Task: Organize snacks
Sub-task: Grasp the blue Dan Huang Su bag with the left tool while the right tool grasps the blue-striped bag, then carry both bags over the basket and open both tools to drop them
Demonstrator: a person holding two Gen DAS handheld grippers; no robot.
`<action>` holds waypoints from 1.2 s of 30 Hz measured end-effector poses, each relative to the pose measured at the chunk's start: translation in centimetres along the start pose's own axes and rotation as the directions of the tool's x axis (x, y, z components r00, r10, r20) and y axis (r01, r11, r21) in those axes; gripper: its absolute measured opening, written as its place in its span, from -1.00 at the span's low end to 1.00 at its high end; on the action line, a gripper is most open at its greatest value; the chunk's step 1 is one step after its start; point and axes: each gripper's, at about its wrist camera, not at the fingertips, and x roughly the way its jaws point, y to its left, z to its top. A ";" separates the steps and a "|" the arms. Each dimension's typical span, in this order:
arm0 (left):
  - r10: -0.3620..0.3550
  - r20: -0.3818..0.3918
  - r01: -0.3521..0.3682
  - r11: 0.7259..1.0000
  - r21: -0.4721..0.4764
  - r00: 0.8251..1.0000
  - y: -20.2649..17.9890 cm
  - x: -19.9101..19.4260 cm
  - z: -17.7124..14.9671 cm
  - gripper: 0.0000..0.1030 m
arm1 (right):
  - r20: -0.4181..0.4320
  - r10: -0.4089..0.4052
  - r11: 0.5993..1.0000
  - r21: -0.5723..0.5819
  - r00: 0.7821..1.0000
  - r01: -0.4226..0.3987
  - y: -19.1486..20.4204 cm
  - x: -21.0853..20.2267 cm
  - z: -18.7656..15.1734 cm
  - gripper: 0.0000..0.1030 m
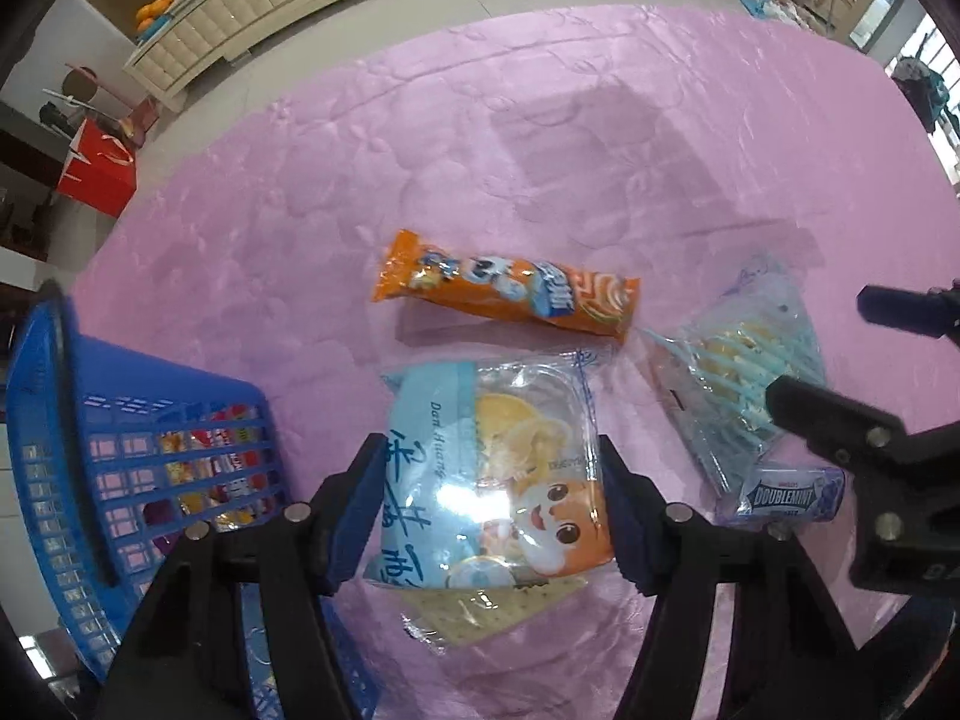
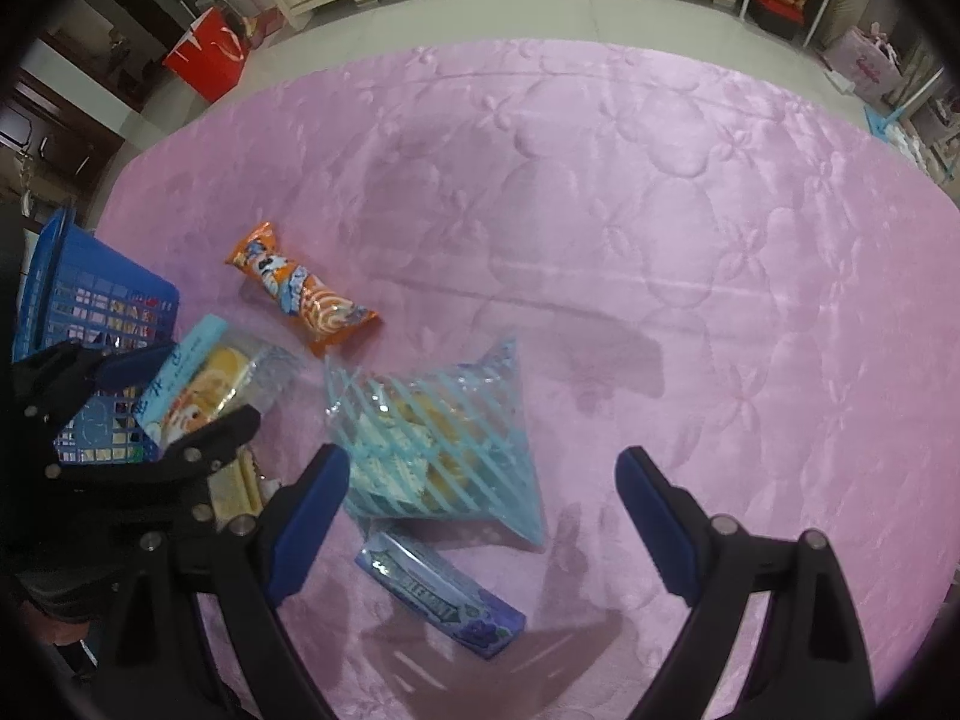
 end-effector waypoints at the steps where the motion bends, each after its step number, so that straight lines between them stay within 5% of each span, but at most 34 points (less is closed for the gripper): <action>1: -0.002 0.008 0.002 1.000 -0.009 1.000 0.3 -0.2 -0.2 0.23 | -0.002 0.004 1.000 -0.004 1.000 -0.004 0.3 0.2 0.2 0.81; 12: 0.016 0.027 -0.016 1.000 -0.025 1.000 2.1 -0.3 -2.1 0.23 | -0.034 -0.056 0.996 -0.073 0.998 0.053 2.9 3.3 1.2 0.80; 18: 0.024 0.032 -0.024 1.000 -0.003 0.999 1.2 -0.3 -2.7 0.23 | -0.018 -0.042 0.994 -0.105 0.999 0.039 3.9 4.6 0.6 0.33; 26: -0.046 0.090 0.046 0.999 0.002 0.995 1.5 -2.3 -3.3 0.23 | 0.071 -0.071 0.991 -0.109 0.995 0.079 4.7 -0.3 -1.9 0.31; 36: -0.074 0.212 0.075 0.997 0.002 0.975 1.7 -10.3 -6.9 0.23 | 0.165 -0.086 0.992 -0.078 0.982 0.100 6.9 -7.7 -5.0 0.31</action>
